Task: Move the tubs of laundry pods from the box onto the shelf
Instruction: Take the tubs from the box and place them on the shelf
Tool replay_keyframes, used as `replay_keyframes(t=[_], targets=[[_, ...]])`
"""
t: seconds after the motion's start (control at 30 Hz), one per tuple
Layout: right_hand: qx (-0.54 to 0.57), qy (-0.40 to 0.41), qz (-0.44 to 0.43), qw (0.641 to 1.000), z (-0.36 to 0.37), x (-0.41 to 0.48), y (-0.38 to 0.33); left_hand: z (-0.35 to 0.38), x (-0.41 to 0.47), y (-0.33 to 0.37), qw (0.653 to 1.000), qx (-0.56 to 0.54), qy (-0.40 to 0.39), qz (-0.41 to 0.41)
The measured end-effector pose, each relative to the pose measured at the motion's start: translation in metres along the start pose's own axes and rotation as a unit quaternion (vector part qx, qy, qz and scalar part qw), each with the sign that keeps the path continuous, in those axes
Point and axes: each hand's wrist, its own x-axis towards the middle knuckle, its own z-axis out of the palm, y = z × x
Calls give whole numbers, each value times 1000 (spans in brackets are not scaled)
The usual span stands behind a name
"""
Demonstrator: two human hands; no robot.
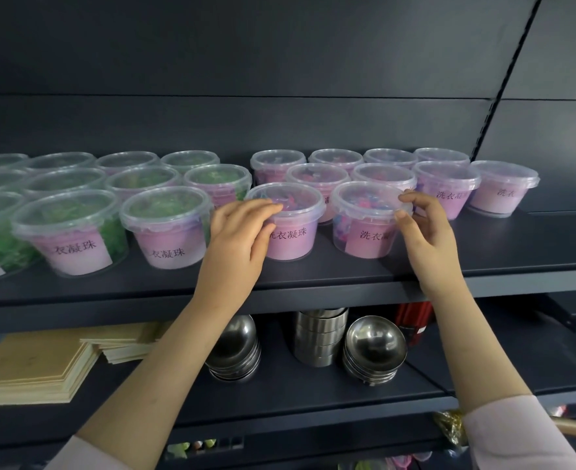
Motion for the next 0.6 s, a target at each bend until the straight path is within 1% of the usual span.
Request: replay_keyframes(t=[0.23,0.43,0.5,0.6], targets=[[-11,4,23,1000,1,-1,-4,0,1,0,1000,-11,-13,-9],[-4,3,62,998,-1,-2,-14,-3,-1,2,1000,2,-22,10],[-32,25,69,997,-4,-10,-23,-7,0,5,999,28,-28,20],[-111,47,53,991,-18,-22,-42,-14,4,17,997,74,-23,31]])
